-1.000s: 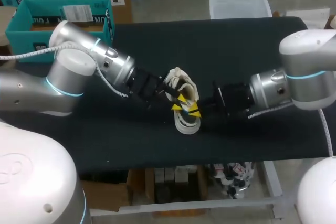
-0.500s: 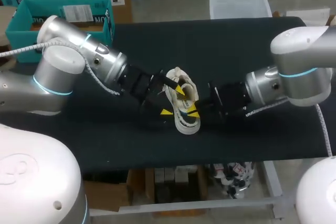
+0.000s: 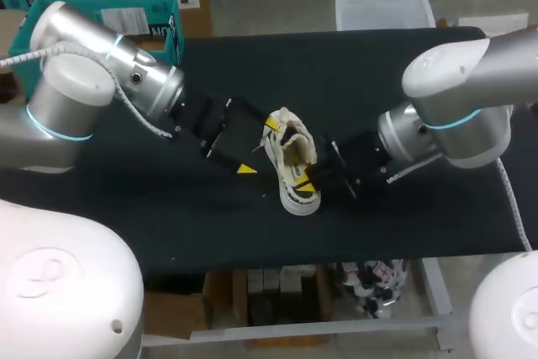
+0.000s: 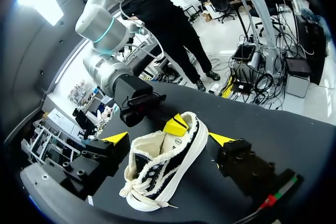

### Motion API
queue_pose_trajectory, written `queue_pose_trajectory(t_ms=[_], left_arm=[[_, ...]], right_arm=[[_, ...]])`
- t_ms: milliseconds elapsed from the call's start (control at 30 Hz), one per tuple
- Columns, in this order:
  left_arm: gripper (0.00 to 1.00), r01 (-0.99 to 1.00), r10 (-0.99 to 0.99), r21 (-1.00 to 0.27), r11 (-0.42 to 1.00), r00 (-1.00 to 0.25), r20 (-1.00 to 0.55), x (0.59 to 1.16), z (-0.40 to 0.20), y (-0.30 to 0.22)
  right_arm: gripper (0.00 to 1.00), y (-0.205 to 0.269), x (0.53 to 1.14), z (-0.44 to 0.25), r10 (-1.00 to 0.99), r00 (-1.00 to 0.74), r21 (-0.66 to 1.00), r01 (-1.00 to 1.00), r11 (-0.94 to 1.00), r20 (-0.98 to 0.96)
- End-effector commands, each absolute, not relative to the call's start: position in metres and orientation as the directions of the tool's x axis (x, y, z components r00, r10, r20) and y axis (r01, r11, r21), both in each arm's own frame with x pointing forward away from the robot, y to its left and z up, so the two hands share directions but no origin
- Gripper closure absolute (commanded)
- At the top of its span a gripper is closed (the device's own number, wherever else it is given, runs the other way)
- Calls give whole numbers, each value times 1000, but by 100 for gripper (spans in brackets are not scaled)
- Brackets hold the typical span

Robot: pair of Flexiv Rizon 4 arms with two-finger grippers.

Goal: Open the shoe tongue, take the insole out of the shoe, put the insole back into the shoe, and pack the shoe into the shoebox

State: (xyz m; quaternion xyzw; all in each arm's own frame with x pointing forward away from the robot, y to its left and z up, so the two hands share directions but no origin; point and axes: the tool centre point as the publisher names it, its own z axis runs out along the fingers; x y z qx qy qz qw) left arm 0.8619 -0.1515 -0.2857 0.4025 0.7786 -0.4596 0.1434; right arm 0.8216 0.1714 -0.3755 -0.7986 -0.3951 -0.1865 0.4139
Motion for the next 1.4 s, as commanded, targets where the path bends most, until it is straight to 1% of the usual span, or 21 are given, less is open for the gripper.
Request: queue_pose_trajectory(t_ms=[33,167,300,333,367,533,567,833,967,1033,1067,1200,1267,1300,1333,1400], left_arm=[[0,742,478,-572,349,-666,-573,853,-266,-133],[0,700,455,-583,412,-713,-534,855,-256,-121],[0,682,446,-584,440,-730,-518,857,-250,-111],[0,676,439,-582,451,-736,-514,857,-249,-109],[0,673,436,-583,456,-740,-512,858,-249,-107],[0,657,424,-586,475,-754,-502,859,-249,-101],[0,655,424,-586,477,-756,-499,859,-250,-101],[0,613,410,-599,515,-790,-456,862,-246,-94],[0,564,393,-617,549,-826,-405,864,-242,-88],[0,545,385,-615,570,-838,-387,865,-240,-84],[0,534,381,-619,576,-845,-375,865,-239,-82],[0,476,354,-612,631,-879,-320,864,-233,-72],[0,423,333,-606,674,-906,-261,863,-230,-65],[0,409,327,-579,705,-912,-246,862,-228,-62],[0,400,316,-520,754,-916,-247,859,-226,-60],[0,409,332,-292,864,-901,-279,848,-223,-59]], right_arm=[[100,176,818,-372,535,628,-477,778,-409,565],[100,176,816,-373,565,648,-449,762,-467,511],[100,174,812,-372,580,660,-425,752,-505,478],[98,174,810,-371,584,659,-414,752,-513,474],[89,173,809,-370,585,658,-409,753,-516,474],[79,170,803,-363,588,658,-387,753,-533,471],[73,170,802,-362,589,658,-385,753,-534,469],[77,169,798,-352,598,642,-352,765,-539,480],[89,171,804,-352,609,627,-336,777,-532,486],[98,173,810,-355,619,620,-330,783,-527,482],[100,174,813,-358,622,618,-330,785,-524,481],[100,177,825,-370,644,614,-326,789,-522,457],[100,179,829,-378,656,613,-320,790,-523,441],[100,178,831,-381,659,611,-318,791,-522,439],[100,178,832,-383,661,610,-314,792,-523,437],[100,177,833,-387,666,605,-301,796,-525,436]])
